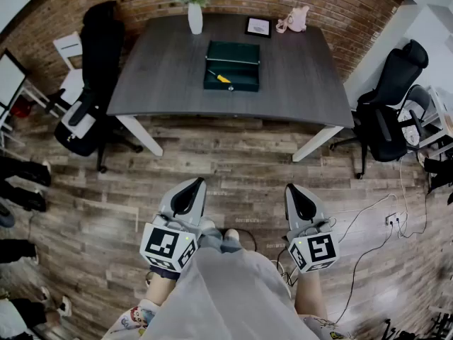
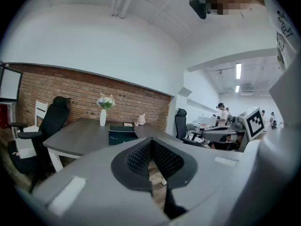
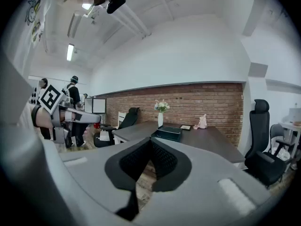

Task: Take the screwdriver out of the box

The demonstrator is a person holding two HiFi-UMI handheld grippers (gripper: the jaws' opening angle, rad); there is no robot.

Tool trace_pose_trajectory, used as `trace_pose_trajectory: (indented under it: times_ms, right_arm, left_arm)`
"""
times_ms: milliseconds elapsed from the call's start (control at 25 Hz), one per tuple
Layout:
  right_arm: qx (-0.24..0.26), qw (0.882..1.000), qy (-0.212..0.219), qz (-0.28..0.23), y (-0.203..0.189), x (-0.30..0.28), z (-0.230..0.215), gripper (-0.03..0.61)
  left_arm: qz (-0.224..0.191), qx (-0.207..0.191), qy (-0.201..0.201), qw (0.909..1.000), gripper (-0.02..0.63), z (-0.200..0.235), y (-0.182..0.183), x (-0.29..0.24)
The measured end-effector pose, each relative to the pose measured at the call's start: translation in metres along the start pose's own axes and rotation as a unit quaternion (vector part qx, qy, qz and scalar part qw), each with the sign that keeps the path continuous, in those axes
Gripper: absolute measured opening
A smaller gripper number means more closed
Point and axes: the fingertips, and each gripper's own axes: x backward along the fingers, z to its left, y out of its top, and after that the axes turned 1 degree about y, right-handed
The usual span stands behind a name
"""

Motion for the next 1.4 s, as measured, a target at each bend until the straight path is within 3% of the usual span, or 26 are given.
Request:
trace_pose_trajectory:
  times_ms: [280,600,760,1080,1400]
  right_arm:
    - [0.022,1.0,0.006,-0.002,0.001,0.011,0.008,0.003]
    - [0.015,1.0,0.002,-0.005,0.001,0.013,0.005,0.006]
    - [-0.004,1.0,-0.006,-0.011,0.003,0.005,-0.006,0.044]
    - [-0.04,0.999,-0.013,-0.022,0.016,-0.062,-0.025,0.103]
    - [-0.032,0.999,-0.014,-0.018,0.047,-0.17,-0.052,0.161]
  left_arm:
    - [-0.01,0.008,0.011,0.9999,0.011,-0.001,-0.008,0.01]
    - [-0.011,0.007,0.024,0.9996,0.02,-0.001,-0.004,0.011]
    - [-0.008,0.004,0.014,0.9999,0.035,0.003,-0.003,-0.003]
    - [0.001,0.005,-0.004,1.0,0.067,0.05,0.003,-0.056]
    - [-0.01,-0.008,-0.008,0.9999,0.078,0.131,0.046,-0.135]
